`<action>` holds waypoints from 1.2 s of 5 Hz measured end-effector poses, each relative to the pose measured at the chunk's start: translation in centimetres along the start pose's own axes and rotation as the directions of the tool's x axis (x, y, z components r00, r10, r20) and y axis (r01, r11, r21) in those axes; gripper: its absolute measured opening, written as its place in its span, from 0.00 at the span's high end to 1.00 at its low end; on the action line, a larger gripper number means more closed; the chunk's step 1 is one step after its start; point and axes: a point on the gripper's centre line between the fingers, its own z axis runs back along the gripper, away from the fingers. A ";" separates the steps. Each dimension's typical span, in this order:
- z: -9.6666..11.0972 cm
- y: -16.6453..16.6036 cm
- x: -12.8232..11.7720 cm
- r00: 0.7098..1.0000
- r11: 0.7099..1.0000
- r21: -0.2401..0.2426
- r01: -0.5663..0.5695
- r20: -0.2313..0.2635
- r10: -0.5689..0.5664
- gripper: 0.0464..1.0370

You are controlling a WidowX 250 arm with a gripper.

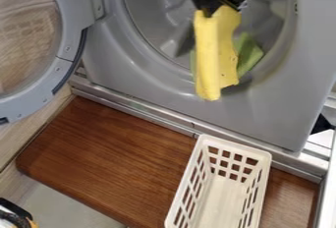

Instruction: Move the yellow cloth from the basket to the tub

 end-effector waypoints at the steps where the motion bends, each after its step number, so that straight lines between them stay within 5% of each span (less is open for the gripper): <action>1: -0.7 3.0 -0.5 0.999 0.997 0.063 -0.050 0.018 0.049 1.00; 2: -1.0 4.0 0.1 0.996 0.996 0.079 -0.032 0.087 0.025 1.00; 4: -5.6 5.2 -0.4 0.994 0.998 0.062 0.025 0.104 -0.032 0.97; 5: -8.4 4.4 -0.5 0.997 0.999 -0.029 -0.017 0.078 0.019 0.83; 6: -8.5 3.4 0.9 0.995 0.994 -0.111 -0.003 0.102 0.014 0.57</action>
